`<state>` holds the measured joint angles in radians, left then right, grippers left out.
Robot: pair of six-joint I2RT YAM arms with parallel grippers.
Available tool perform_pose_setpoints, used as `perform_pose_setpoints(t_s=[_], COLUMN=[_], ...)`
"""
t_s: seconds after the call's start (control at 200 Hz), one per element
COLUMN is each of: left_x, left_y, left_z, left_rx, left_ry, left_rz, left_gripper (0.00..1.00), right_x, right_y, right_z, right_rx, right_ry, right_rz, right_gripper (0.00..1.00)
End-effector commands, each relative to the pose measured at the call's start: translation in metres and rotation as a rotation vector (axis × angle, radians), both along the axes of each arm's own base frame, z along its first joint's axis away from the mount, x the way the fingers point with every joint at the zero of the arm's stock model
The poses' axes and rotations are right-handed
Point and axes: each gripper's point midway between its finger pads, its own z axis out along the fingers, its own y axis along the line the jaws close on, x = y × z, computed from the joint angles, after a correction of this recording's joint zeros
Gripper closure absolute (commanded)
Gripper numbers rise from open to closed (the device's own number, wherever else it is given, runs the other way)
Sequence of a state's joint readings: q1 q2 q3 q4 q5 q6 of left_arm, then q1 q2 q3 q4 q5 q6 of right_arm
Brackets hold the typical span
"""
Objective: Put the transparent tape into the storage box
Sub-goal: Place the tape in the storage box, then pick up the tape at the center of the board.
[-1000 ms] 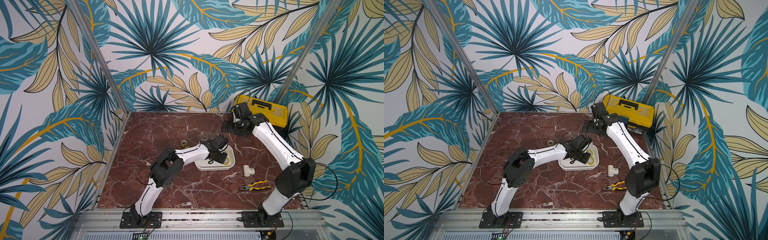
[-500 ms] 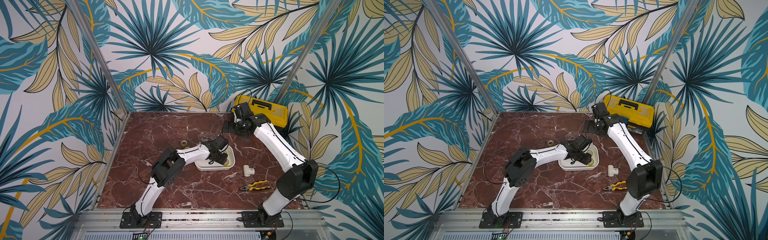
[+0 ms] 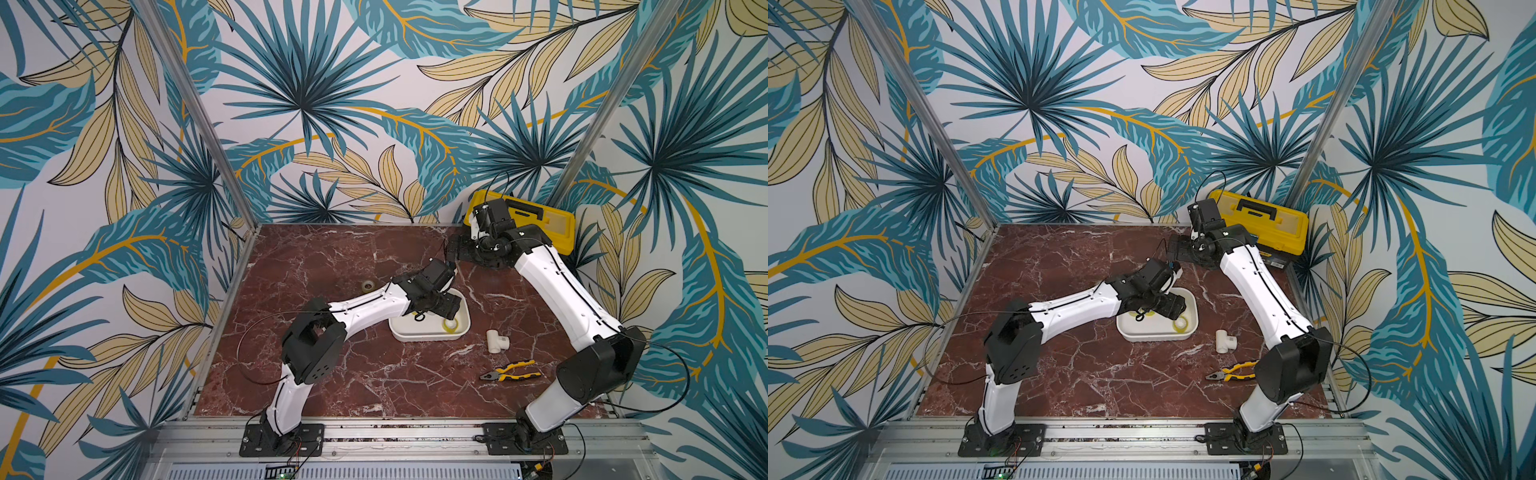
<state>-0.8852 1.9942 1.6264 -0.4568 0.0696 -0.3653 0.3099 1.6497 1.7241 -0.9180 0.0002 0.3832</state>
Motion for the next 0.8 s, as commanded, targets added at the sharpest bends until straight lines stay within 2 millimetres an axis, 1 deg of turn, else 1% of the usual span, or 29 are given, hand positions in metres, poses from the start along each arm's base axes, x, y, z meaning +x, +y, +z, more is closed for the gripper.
perform_pose_setpoints(t_s=[0.0,0.07,0.115,0.2,0.291,0.391,0.476,0.541,0.631,0.737,0.792], left_x=[0.002,0.002,0.003,0.01,0.02,0.031,0.041,0.049,0.062,0.079,0.084], left_y=[0.018,0.032,0.044,0.079,0.119,0.161,0.19,0.202,0.212,0.214,0.213], left_z=[0.005,0.009,0.016,0.023,0.029,0.035,0.029,0.018,-0.001,-0.019,-0.033], left_rx=[0.026,0.027,0.004,-0.011,-0.03,-0.03,-0.011,-0.004,0.012,-0.013,-0.027], left_ry=[-0.025,-0.029,-0.033,-0.023,0.012,0.003,0.018,0.052,0.087,0.12,0.156], left_rz=[0.035,0.075,0.108,0.207,0.299,0.38,0.44,0.46,0.491,0.522,0.531], left_gripper=[0.17,0.17,0.17,0.17,0.17,0.17,0.17,0.17,0.17,0.18,0.18], right_x=[-0.007,-0.01,-0.014,-0.028,-0.044,-0.059,-0.067,-0.071,-0.074,-0.078,-0.081], right_y=[0.01,0.016,0.018,0.035,0.047,0.044,0.038,0.035,0.036,0.047,0.052], right_z=[0.002,-0.003,-0.008,-0.022,-0.039,-0.059,-0.074,-0.083,-0.09,-0.092,-0.098], right_rx=[0.05,0.088,0.114,0.215,0.282,0.255,0.202,0.153,0.087,0.053,0.03], right_ry=[0.009,0.025,0.045,0.113,0.17,0.206,0.227,0.234,0.233,0.225,0.232], right_rz=[0.067,0.101,0.122,0.204,0.257,0.272,0.276,0.275,0.276,0.308,0.325], right_gripper=[0.0,0.0,0.0,0.0,0.0,0.0,0.0,0.0,0.0,0.0,0.0])
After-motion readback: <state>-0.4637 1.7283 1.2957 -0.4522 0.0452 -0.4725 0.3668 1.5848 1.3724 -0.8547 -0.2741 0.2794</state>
